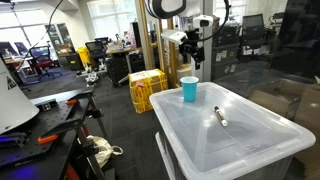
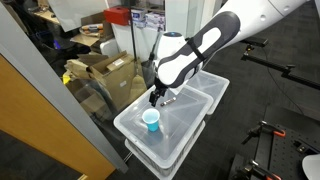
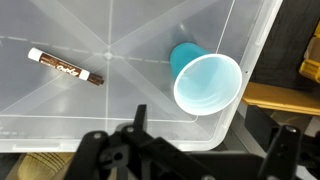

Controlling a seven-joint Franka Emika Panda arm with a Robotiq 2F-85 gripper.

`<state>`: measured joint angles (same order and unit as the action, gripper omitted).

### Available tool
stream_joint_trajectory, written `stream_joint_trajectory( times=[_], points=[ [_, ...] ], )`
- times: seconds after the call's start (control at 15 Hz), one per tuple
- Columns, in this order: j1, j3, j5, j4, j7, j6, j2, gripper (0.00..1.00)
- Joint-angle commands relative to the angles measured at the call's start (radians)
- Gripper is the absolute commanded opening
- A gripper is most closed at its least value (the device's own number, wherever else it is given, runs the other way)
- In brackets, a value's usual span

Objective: Move the blue cup to the right

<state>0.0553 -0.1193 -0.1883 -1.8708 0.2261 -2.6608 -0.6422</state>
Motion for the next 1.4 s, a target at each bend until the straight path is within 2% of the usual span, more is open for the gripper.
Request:
stream_joint_trajectory(
  times=[0.0, 0.47, 1.33],
  points=[
    [-0.039, 0.027, 0.038, 0.087, -0.099, 0.005, -0.063, 1.0],
    [-0.067, 0.051, 0.064, 0.163, -0.196, 0.026, -0.134, 1.0],
    [-0.042, 0.044, 0.041, 0.204, -0.24, 0.042, -0.207, 1.0]
  ],
)
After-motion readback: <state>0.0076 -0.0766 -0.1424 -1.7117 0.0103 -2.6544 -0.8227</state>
